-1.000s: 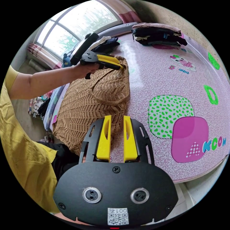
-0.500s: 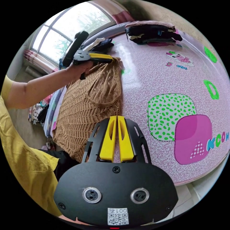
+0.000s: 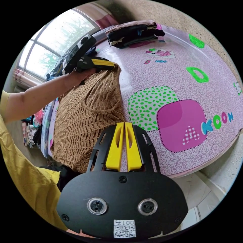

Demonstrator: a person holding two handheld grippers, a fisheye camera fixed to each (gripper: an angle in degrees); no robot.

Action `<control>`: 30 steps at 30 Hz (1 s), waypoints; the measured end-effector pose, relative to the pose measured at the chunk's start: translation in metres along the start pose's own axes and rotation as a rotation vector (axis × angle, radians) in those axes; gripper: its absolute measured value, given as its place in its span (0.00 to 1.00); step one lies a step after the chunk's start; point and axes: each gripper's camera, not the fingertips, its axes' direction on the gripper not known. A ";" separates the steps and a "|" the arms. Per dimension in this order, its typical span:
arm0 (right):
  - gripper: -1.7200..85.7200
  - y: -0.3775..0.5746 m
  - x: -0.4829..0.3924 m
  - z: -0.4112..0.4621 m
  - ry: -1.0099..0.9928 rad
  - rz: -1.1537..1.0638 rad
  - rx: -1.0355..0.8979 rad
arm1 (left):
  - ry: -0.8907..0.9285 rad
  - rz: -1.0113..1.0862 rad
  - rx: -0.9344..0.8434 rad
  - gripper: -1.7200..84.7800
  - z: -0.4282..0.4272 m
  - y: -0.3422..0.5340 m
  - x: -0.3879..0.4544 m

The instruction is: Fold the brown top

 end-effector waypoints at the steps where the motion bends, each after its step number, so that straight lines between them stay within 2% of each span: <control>1: 0.02 -0.001 -0.001 -0.002 -0.020 0.014 0.003 | -0.032 0.010 0.016 0.01 0.000 0.000 0.003; 9: 0.03 -0.013 -0.024 -0.054 0.057 -0.012 0.244 | -0.054 -0.062 0.167 0.11 -0.021 0.035 -0.005; 13: 0.03 -0.035 -0.049 -0.066 0.024 -0.112 0.247 | 0.025 -0.201 0.266 0.07 -0.046 0.061 -0.028; 17: 0.03 -0.059 -0.081 -0.061 0.002 -0.233 0.189 | 0.121 -0.394 0.284 0.04 -0.071 0.114 -0.058; 23: 0.03 -0.086 -0.135 -0.046 0.007 -0.427 0.111 | 0.173 -0.591 0.190 0.01 -0.097 0.245 -0.083; 30: 0.02 -0.157 -0.184 -0.028 0.142 -0.553 0.157 | 0.049 -0.706 0.026 0.01 -0.109 0.325 -0.093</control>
